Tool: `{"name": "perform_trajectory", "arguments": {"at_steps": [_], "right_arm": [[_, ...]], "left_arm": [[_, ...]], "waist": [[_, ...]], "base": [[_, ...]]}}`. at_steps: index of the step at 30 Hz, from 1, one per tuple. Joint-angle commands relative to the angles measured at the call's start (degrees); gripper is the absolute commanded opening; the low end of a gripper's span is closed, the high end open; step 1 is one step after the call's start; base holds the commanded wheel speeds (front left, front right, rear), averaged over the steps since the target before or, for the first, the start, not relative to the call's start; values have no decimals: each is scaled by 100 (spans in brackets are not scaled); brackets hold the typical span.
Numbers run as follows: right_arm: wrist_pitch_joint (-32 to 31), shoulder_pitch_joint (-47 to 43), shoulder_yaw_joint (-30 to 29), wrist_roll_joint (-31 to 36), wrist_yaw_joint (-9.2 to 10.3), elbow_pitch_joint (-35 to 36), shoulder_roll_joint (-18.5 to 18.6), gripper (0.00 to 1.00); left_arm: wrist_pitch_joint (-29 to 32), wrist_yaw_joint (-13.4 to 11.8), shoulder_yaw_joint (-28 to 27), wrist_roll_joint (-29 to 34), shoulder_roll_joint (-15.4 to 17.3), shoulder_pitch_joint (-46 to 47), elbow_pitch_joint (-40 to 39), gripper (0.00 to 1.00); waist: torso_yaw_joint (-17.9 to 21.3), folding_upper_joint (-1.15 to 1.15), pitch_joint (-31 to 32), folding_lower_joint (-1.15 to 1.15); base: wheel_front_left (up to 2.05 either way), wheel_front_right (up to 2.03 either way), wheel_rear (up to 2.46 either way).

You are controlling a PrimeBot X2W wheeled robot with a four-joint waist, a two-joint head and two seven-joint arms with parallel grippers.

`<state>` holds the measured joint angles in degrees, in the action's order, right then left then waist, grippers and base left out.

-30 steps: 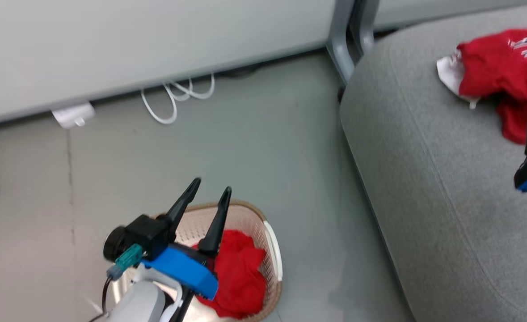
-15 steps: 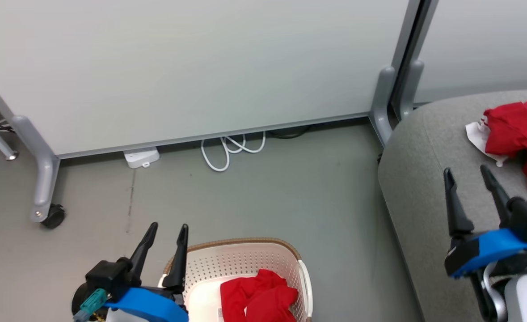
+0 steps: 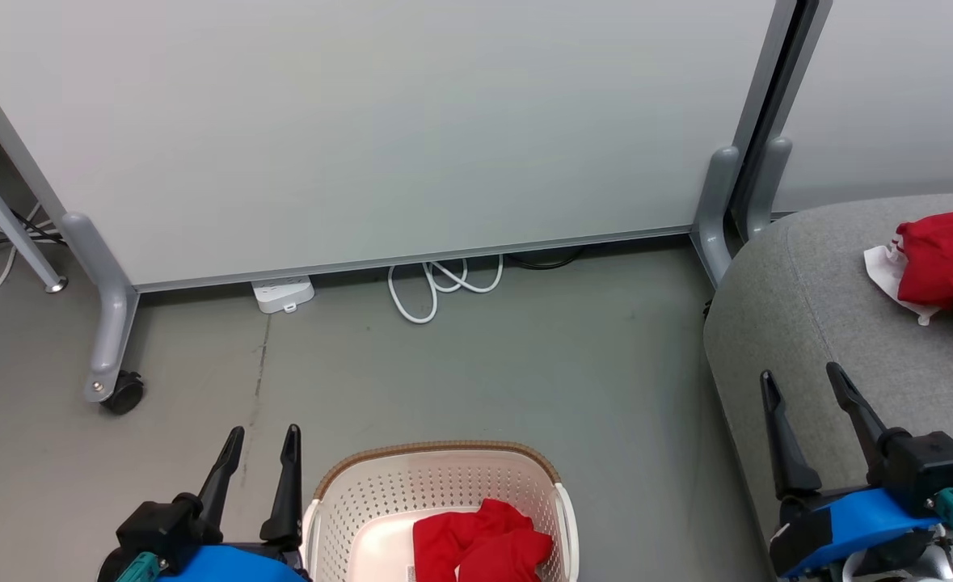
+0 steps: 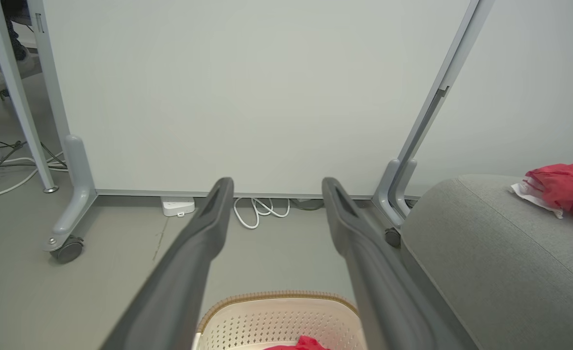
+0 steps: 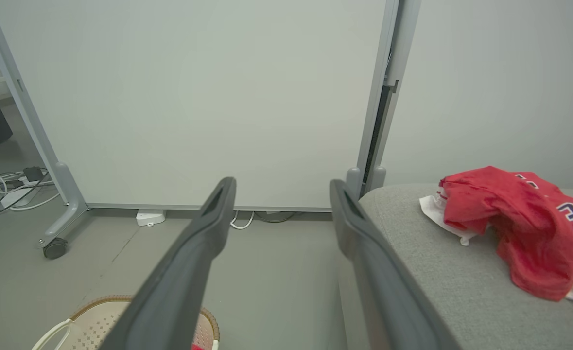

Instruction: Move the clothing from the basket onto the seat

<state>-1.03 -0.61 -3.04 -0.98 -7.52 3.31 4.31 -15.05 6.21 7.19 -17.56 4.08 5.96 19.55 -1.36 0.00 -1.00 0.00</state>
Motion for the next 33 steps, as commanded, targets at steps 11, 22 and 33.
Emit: {"name": "perform_trajectory", "arguments": {"at_steps": [11,22,33], "right_arm": [[-16,-144,-31,-74,6,80,-113,100],[60,54,41,-75,6,-10,-139,100],[230,1112,213,-91,6,247,-143,100]], "left_arm": [[-19,90,-136,135,-50,36,-7,100],[-19,107,-181,182,-83,119,-58,100],[-18,127,10,312,-36,770,3,100]], "waist": [[0,0,-62,0],[98,0,-256,0],[662,0,-1795,0]], "base": [[0,0,0],[0,0,0],[0,0,0]]}}
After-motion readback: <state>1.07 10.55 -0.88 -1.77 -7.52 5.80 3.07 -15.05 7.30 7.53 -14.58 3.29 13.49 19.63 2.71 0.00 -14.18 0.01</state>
